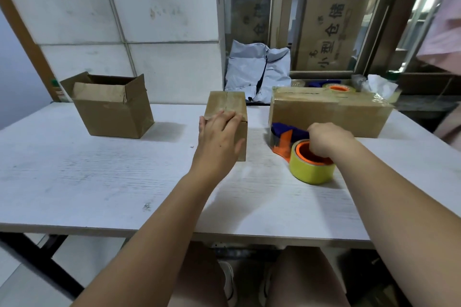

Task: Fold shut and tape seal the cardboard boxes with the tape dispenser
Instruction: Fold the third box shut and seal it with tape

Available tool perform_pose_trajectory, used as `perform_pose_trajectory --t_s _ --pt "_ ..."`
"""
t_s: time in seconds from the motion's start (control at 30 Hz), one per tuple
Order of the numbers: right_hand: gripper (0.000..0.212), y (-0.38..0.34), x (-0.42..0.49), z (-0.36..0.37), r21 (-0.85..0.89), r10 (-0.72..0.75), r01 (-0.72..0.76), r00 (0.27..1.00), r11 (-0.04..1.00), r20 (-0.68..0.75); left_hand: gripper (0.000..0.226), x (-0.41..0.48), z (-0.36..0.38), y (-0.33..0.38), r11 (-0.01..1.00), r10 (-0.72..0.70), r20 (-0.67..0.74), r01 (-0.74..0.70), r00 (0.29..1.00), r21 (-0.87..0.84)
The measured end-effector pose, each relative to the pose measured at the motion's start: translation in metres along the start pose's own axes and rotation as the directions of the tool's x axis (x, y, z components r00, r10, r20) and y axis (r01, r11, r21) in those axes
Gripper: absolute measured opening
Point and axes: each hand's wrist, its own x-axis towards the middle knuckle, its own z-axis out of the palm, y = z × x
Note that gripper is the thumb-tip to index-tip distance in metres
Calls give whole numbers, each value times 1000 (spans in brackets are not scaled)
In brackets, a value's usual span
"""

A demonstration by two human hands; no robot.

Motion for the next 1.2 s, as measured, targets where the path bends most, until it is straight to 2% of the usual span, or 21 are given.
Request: perform_pose_trajectory --t_s 0.03,0.13,0.17,0.2,0.23,0.27,0.3,0.33,0.4,0.43,0.47,0.5,0.53,0.6,0.67,0.77,0.83,0.93,1.07,1.13,1.2 --pt "25 1 2 1 8 6 -6 1000 1000 -4 45 1 -1 1 1000 6 -37 -7 999 -8" --pt "25 3 5 3 117 -27 26 1000 993 8 29 -1 2 14 990 113 -354 -137 928 -44" --pt "22 3 4 5 164 -43 44 999 985 -4 26 -5 4 24 980 106 -380 -162 919 -117" --pt "18 4 3 8 209 -54 58 998 976 -26 24 -10 5 38 961 61 -339 -146 939 -233" --pt "15 3 2 12 251 -60 71 997 965 -55 21 -15 8 51 928 -24 -239 -67 971 -366" --pt "13 3 -1 15 292 -56 79 995 953 -87 21 -19 12 63 870 -132 -109 62 985 -490" --pt "12 2 -3 20 335 -46 85 992 938 -120 24 -21 18 71 781 -255 20 218 967 -586" --pt "11 1 -7 24 383 -31 90 987 920 -156 29 -21 25 75 667 -367 154 375 918 -644" --pt "12 0 -17 29 457 12 96 974 884 -228 47 -13 35 79 362 -496 408 610 766 -705" --pt "14 -1 -23 30 474 34 101 962 875 -269 60 -9 37 80 215 -506 503 667 701 -714" --pt "15 -2 -30 30 479 52 112 947 871 -316 69 -4 39 80 109 -487 569 693 663 -713" --pt "17 -3 -36 30 478 64 133 925 868 -373 65 -1 40 79 46 -462 602 695 651 -717" --pt "20 -4 -41 30 473 72 162 896 866 -438 51 2 38 82 11 -449 603 679 660 -734" --pt "25 -7 -49 31 471 85 226 830 853 -552 25 8 34 85 -13 -472 578 650 666 -760" --pt "30 -9 -53 35 474 88 298 766 828 -637 12 12 31 88 -26 -523 539 620 660 -785" --pt "44 -11 -56 42 509 120 359 715 782 -688 15 16 29 89 -8 -596 463 572 656 -820" --pt "56 -11 -57 44 562 153 407 697 721 -701 18 15 26 88 7 -610 411 523 677 -852" --pt "62 -10 -58 43 602 195 466 662 649 -724 12 12 19 86 23 -611 337 441 716 -897" --pt "70 -10 -60 38 582 181 508 634 636 -752 12 15 6 80 141 -626 239 408 743 -902" --pt "70 -11 -60 35 572 163 531 628 625 -761 17 15 -1 74 249 -606 173 392 776 -886" --pt "67 -12 -59 29 521 134 594 572 613 -809 19 14 -11 69 353 -583 101 363 806 -862"
